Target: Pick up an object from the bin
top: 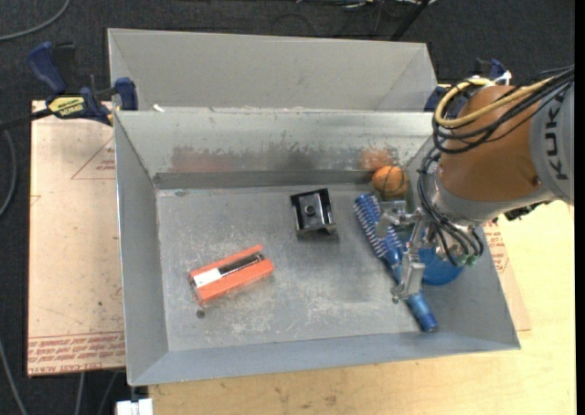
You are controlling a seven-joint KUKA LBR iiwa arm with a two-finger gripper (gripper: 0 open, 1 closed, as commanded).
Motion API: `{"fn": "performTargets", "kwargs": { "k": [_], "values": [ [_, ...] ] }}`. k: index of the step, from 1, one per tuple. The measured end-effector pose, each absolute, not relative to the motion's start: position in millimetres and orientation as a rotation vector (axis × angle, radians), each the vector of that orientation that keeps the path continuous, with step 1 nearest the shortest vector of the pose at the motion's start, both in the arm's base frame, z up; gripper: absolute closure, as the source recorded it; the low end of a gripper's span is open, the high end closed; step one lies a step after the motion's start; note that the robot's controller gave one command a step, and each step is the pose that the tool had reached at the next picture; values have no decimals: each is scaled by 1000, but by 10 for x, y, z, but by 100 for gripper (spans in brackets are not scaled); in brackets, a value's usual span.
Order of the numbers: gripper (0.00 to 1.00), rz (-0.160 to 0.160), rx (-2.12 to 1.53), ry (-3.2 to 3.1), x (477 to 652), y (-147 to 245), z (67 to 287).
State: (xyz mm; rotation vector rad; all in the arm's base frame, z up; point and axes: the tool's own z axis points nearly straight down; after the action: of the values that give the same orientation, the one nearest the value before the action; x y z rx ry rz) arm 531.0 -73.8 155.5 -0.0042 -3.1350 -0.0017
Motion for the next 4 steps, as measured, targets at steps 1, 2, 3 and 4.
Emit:
{"fn": "performTargets", "kwargs": {
  "k": [1, 2, 3, 4],
  "values": [
    [0, 0, -1, -3142, 5325, -736, 1600],
    [0, -2, 24, -3136, 5745, -818, 1729],
    [0, 1, 121, -3144, 6229, -851, 1811],
    [0, -2, 38, -3144, 6106, -705, 1456]
  ]
}}
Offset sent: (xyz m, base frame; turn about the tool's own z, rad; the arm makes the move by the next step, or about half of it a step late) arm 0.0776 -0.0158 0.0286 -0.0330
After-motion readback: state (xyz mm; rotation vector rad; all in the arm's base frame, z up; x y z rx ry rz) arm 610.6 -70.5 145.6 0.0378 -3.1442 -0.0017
